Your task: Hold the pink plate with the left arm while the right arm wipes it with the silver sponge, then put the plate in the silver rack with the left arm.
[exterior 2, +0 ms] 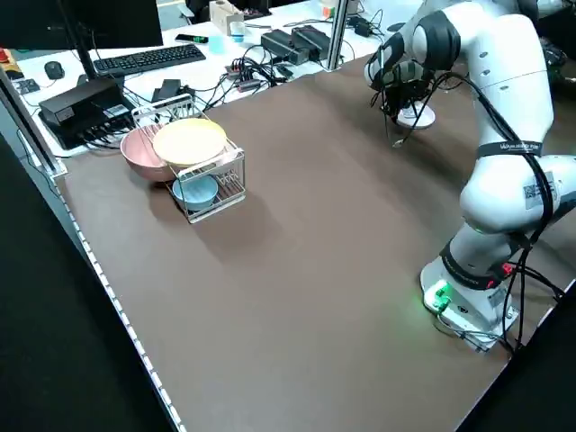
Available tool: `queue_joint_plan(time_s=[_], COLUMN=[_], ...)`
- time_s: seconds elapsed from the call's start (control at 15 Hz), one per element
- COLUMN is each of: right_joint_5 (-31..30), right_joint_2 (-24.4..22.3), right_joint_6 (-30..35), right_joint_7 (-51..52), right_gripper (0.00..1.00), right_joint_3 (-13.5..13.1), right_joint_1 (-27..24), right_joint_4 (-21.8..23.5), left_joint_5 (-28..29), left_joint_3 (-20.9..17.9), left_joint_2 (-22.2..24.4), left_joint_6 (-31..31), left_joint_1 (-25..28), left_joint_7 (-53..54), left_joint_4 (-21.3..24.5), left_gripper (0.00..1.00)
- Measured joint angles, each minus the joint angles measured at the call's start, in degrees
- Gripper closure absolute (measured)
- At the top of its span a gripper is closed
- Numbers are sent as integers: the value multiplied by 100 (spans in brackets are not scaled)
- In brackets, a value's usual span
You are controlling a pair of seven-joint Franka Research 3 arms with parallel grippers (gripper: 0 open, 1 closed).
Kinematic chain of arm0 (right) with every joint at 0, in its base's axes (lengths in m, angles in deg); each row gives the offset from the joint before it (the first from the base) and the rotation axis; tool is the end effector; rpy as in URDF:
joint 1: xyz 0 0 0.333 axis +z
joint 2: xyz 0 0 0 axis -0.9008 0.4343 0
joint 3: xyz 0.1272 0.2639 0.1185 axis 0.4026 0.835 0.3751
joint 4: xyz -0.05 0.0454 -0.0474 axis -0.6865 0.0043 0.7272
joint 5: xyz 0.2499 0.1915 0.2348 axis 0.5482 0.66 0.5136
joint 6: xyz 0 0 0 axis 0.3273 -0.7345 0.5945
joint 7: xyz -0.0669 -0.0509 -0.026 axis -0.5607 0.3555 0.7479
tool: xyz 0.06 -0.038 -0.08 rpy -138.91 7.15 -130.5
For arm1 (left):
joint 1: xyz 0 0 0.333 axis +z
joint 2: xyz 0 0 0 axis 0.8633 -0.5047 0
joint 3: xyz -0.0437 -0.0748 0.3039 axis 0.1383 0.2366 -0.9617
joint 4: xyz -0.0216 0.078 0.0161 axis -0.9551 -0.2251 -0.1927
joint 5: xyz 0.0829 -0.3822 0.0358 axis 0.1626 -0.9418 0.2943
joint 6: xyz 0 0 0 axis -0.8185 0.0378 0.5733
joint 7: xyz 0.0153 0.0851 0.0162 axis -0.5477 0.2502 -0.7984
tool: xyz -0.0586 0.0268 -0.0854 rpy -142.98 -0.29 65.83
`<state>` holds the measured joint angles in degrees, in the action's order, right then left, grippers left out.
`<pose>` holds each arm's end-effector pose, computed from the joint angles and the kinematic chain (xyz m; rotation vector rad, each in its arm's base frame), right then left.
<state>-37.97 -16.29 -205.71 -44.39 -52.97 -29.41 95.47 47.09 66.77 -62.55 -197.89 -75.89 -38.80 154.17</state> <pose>0.6043 0.4175 0.1685 -2.6327 0.5265 0.3077 0.5689 -0.4036 0.1793 2.8377 -0.2135 -0.0937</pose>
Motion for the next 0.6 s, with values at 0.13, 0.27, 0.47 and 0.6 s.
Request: queue_joint_plan(time_s=[0.13,0.27,0.47,0.6], right_joint_5=[248,490,739,805], right_joint_2=[36,63,93,104], right_joint_6=[-148,-158,-195,-205], right_joint_7=[-6,-5,-8,-8], right_gripper=[91,91,91,91], right_joint_3=[9,15,20,21], right_joint_1=[32,89,264,320], right_joint_4=[-1,-3,-5,-6], left_joint_5=[0,0,0,0], left_joint_3=[0,0,0,0], left_joint_2=[0,0,0,-1], left_joint_6=[0,0,0,0], left_joint_1=[0,0,0,0], left_joint_7=[0,0,0,0], left_joint_4=[0,0,0,0], left_gripper=[97,97,97,97])
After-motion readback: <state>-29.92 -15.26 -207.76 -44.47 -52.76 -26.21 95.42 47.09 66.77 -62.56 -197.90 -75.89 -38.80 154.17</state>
